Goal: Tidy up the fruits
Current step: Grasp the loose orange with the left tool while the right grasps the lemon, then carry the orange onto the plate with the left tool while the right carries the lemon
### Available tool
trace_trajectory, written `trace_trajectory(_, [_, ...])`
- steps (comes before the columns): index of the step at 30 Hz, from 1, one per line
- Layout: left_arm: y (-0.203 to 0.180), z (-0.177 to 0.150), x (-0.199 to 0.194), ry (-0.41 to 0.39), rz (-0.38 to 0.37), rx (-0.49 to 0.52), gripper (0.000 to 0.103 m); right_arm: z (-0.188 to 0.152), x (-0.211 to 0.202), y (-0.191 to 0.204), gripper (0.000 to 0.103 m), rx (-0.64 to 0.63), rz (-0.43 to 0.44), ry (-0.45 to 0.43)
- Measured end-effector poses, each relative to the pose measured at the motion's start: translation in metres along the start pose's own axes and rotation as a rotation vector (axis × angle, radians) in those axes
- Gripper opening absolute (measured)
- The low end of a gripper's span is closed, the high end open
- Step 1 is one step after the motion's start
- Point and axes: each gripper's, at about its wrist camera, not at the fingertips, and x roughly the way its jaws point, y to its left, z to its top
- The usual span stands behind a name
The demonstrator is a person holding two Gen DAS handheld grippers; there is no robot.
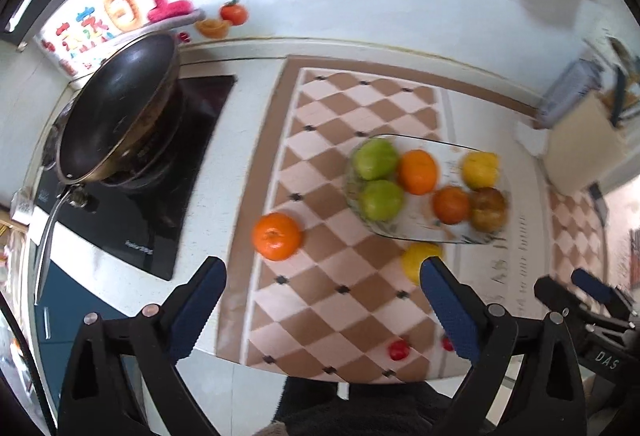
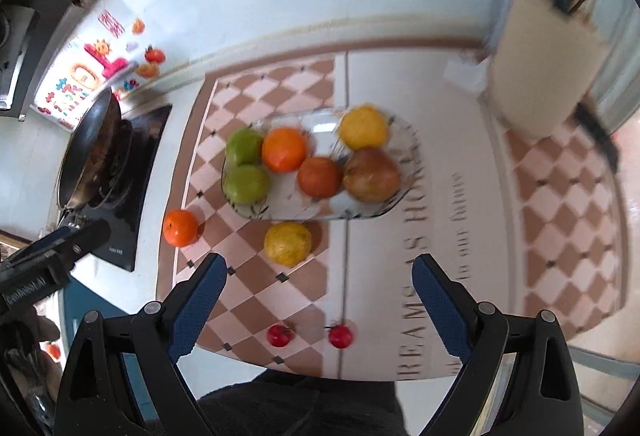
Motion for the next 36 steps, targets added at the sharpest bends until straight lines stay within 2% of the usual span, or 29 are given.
trace_trajectory(5, [0.028,0.008,0.038,0.052,0.081,-0.046,0.099,0.008,0.076,0.007,0.096,0.004,0.041,0.113])
trace_trajectory(8, [0.047,0.007,0.071,0.157,0.082,-0.090,0.099,0.010,0.121,0.012,0.093,0.014,0.047,0.185])
trace_trajectory(10, [0.055,0.004,0.085,0.197,0.093,-0.112,0.099,0.011,0.146,0.017,0.092,0.003,0.037,0.221])
trace_trajectory(13, [0.066,0.001,0.106,0.236,0.115,-0.135,0.099,0.013,0.175,0.023,0.082,0.002,0.046,0.267])
trace_trajectory(14, [0.067,0.001,0.112,0.249,0.116,-0.139,0.099,0.013,0.183,0.025,0.073,0.002,0.059,0.277])
trace_trajectory(15, [0.069,0.002,0.119,0.260,0.117,-0.142,0.099,0.013,0.190,0.028,0.069,-0.010,0.059,0.287])
trace_trajectory(16, [0.069,0.003,0.128,0.275,0.120,-0.140,0.099,0.012,0.195,0.031,0.067,-0.032,0.035,0.293])
trace_trajectory(17, [0.070,0.004,0.136,0.293,0.120,-0.137,0.099,0.011,0.199,0.034,0.063,-0.056,0.021,0.295])
trace_trajectory(22, [0.071,0.013,0.179,0.356,0.063,-0.158,0.099,0.005,0.199,0.039,0.062,-0.095,0.003,0.291])
trace_trajectory(27, [0.058,0.014,0.208,0.397,0.025,-0.097,0.099,-0.002,0.186,0.021,0.062,-0.081,-0.020,0.296])
trace_trajectory(29, [0.052,0.011,0.212,0.394,0.027,-0.065,0.090,-0.003,0.178,0.007,0.062,-0.067,-0.028,0.298])
trace_trajectory(30, [0.048,0.010,0.214,0.395,0.020,-0.050,0.074,-0.004,0.176,0.001,0.062,-0.055,-0.031,0.301])
trace_trajectory(31, [0.046,0.010,0.216,0.399,0.021,-0.044,0.062,-0.006,0.175,-0.005,0.062,-0.045,-0.031,0.303])
trace_trajectory(33, [0.044,0.009,0.216,0.386,0.037,-0.037,0.062,-0.008,0.175,-0.014,0.062,-0.026,-0.031,0.308])
trace_trajectory(36, [0.045,0.004,0.212,0.373,0.008,-0.065,0.061,-0.012,0.176,-0.024,0.062,-0.005,-0.016,0.315])
